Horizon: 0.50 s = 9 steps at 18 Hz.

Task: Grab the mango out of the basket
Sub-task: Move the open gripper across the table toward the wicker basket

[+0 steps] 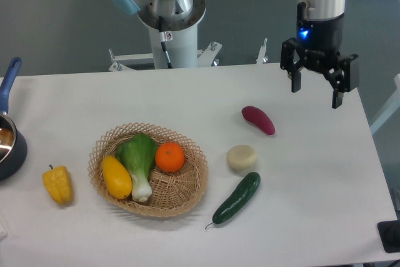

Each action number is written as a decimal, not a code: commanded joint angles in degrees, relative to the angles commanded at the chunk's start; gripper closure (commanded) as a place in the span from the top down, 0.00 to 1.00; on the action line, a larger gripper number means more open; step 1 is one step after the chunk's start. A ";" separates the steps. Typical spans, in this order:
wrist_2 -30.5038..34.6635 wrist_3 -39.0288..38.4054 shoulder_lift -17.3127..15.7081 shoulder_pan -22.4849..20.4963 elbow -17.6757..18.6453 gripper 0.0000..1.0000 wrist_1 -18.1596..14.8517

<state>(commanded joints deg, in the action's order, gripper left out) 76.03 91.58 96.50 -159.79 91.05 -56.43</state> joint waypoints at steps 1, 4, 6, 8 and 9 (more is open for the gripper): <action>0.00 0.17 0.00 0.00 0.00 1.00 0.09; 0.44 0.53 0.00 0.79 0.26 1.00 1.31; 2.02 0.09 0.00 1.05 1.84 1.00 2.72; 2.20 0.09 -0.17 1.23 3.16 1.00 3.16; 2.20 0.00 -0.26 1.23 3.77 1.00 3.16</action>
<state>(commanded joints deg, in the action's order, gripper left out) 78.22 91.58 96.24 -158.55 94.83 -53.26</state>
